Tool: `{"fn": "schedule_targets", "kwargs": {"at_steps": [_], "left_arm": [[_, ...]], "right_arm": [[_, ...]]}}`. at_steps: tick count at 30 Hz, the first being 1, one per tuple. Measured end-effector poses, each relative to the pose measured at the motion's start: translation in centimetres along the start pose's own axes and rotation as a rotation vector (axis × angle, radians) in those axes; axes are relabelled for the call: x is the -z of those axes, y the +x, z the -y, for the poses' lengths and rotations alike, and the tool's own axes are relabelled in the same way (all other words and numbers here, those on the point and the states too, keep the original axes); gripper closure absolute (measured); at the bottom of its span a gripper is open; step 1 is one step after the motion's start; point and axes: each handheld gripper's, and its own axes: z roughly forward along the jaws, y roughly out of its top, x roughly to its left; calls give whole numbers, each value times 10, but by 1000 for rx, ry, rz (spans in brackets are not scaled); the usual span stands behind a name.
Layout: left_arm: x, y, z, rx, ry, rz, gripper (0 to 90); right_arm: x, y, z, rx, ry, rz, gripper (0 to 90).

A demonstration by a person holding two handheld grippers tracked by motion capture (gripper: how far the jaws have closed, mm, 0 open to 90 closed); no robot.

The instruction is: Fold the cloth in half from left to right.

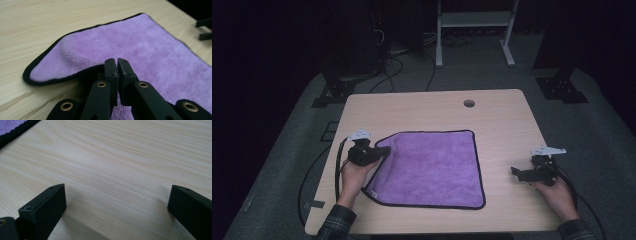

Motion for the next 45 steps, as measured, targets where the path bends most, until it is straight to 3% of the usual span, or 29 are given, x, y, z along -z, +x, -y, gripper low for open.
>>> {"fn": "schedule_targets", "kwargs": {"at_steps": [31, 45], "left_arm": [[-88, -63, -30, -146, 88, 170, 869], [-119, -90, -41, -178, 92, 226, 869]], "right_arm": [[0, 0, 0, 2, 0, -1, 12], [0, 0, 0, 3, -1, -1, 11]]}}
